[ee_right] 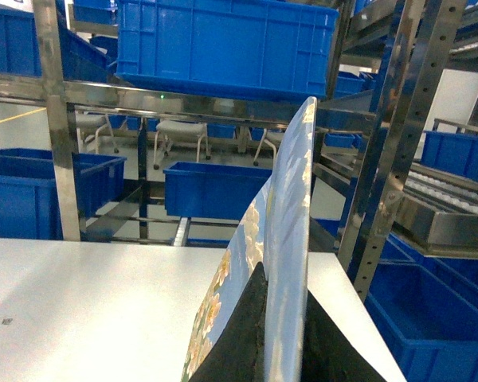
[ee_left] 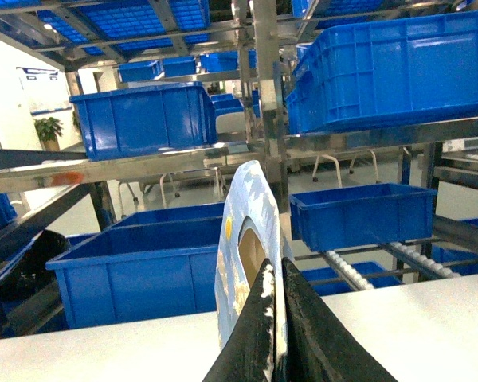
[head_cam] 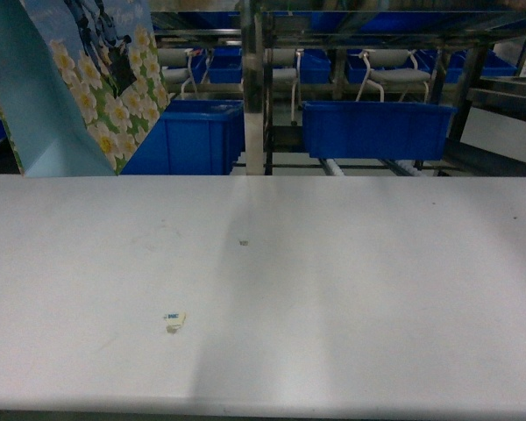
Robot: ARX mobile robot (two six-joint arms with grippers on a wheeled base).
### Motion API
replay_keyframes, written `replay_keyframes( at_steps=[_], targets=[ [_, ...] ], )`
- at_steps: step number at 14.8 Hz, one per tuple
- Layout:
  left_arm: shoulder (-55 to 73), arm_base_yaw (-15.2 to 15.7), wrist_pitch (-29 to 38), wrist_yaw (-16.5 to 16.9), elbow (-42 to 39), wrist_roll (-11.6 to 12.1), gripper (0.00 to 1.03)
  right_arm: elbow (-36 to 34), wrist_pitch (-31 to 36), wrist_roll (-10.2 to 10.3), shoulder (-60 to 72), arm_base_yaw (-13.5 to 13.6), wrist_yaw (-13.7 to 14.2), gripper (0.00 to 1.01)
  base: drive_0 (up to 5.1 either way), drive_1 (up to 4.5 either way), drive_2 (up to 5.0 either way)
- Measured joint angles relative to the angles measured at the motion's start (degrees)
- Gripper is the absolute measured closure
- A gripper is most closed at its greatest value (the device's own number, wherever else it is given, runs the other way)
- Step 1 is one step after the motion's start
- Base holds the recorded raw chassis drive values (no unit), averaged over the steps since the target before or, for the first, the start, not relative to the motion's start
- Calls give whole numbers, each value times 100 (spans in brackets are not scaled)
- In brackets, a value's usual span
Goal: Move flower gift bag to table near conveyor
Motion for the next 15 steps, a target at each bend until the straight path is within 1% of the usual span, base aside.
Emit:
replay_keyframes(
  at_steps=[2,3,4,5,7,9,10,11,13,14,15],
  targets=[
    [0,0,0,0,0,0,101,-9,153,0,94,-39,-39,98,0,0,0],
    [0,-2,2,0,0,0,101,-17,433,-2,313,-125,-203,98,0,0,0],
    [0,-2,0,0,0,0,101,-50,798,-2,680,-271,-396,98,0,0,0],
    [0,-2,2,0,0,0,101,-98,1263,-2,1165,-468,-595,98,0,0,0],
    [0,0,2,0,0,0,101,-72,2347,-20,2422,-979,-1113,98,0,0,0],
    [0,-2,0,2,0,0,101,352,3237,-87,3974,-1401,-1523,98,0,0,0],
    [0,0,2,0,0,0,101,616,3471,-146,4717,-1541,-1700,98,0,0,0],
    [0,0,2,0,0,0,101,859,3447,-146,5274,-1617,-1797,98,0,0,0],
    [0,-2,0,0,0,0,101,1453,3355,-149,6181,-1604,-1893,98,0,0,0],
    [0,0,2,0,0,0,101,1687,3399,-149,6461,-1556,-1921,98,0,0,0],
    [0,0,0,0,0,0,101,1904,3272,-157,6682,-1502,-2063,98,0,0,0]
  ],
)
